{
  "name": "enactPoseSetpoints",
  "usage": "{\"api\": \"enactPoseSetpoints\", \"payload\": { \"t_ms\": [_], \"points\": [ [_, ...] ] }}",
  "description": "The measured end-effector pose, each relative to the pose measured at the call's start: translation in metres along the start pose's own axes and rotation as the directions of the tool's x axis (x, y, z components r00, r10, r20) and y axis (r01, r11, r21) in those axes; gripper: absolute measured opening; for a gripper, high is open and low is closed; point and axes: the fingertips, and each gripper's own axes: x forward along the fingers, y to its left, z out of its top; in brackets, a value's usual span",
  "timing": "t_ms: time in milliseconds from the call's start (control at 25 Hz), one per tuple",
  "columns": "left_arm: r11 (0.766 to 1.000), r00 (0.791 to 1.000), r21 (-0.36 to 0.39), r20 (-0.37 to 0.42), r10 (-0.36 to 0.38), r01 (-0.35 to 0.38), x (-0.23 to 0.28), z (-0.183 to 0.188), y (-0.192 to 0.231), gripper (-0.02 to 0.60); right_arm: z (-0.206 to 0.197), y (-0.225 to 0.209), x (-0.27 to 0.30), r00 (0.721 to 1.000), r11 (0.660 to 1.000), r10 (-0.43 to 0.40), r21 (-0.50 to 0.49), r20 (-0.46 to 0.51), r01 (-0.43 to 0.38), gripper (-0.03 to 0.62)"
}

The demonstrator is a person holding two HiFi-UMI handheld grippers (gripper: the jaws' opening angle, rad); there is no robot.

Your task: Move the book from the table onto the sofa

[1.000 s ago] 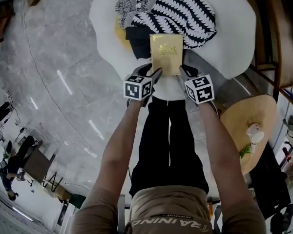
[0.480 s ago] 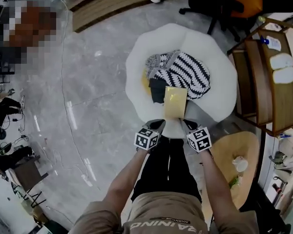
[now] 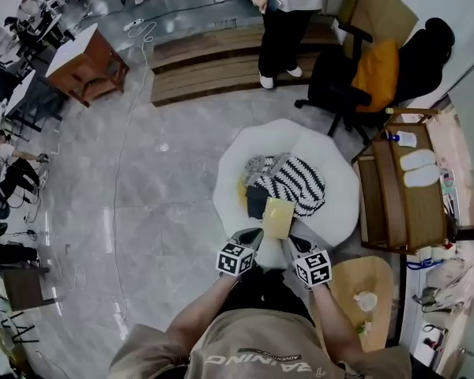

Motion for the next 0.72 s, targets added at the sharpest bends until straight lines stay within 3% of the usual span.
{"api": "enactPoseSetpoints", "payload": {
  "t_ms": [240, 720],
  "points": [
    [0.995, 0.992, 0.102, 0.123, -0.024, 0.011, -0.049, 0.061, -0.043, 0.006, 0.068, 0.030, -0.055, 0.986, 0.997, -0.026, -0.074, 0.165, 0.038, 0.005],
    [0.970, 0.954, 0.242, 0.288, -0.087, 0.015, -0.113, 0.123, -0.093, 0.006, 0.125, 0.068, -0.134, 0.921, 0.991, -0.088, -0.064, 0.379, 0.121, 0.005]
  ]
}}
